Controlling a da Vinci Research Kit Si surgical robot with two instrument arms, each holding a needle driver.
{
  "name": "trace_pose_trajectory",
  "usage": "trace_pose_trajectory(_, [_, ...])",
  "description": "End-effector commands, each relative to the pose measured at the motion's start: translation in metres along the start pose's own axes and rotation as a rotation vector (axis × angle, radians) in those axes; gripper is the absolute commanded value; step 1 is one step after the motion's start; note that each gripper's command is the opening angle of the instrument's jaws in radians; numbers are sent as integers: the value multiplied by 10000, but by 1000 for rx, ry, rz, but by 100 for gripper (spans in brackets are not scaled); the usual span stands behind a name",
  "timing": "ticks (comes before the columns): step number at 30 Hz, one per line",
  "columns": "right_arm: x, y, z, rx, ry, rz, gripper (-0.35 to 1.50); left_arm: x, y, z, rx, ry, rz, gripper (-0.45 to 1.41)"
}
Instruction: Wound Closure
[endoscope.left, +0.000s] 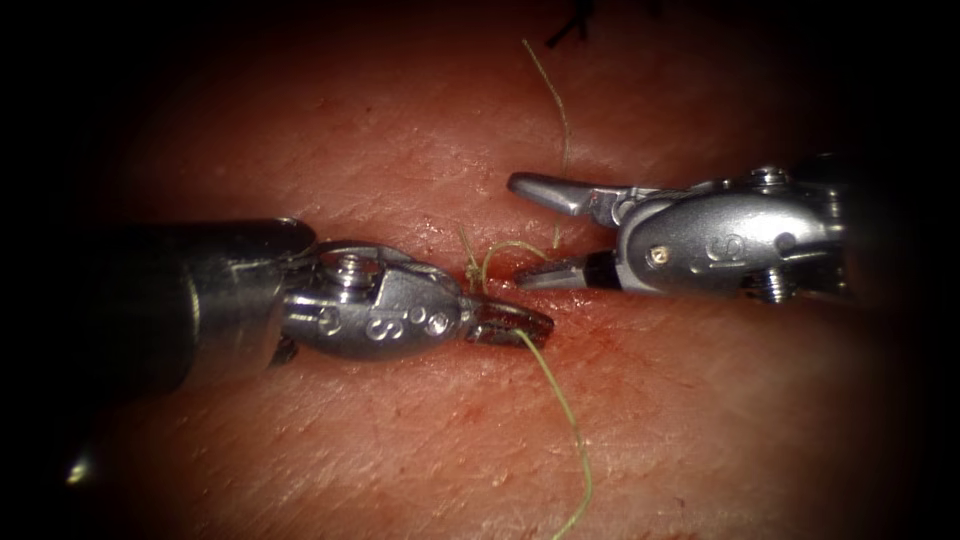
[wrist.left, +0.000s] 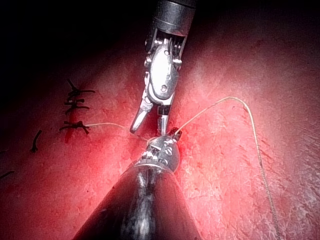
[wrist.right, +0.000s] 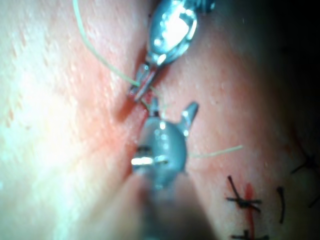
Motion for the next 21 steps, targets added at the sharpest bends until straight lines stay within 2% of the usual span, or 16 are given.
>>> trace_pose_trajectory(1, [-3, -1, 14, 6, -2, -12, 59, -3, -3, 7, 1, 0, -1, -45])
trace_pose_trajectory(5, [-6, -5, 25, 9, -4, -25, 59, -3, -3, 7, 1, 0, 0, -45])
trace_pose_trajectory(11, [-1, -7, 38, 25, 37, -76, 54, -2, -3, 8, -10, -4, 12, -45])
trace_pose_trajectory(16, [-2, -6, 42, 62, 70, -125, 41, -2, -2, 7, -23, -8, 20, -45])
trace_pose_trajectory(21, [-6, -5, 39, 94, 86, -140, 39, -3, 1, 5, -31, -12, 28, -45])
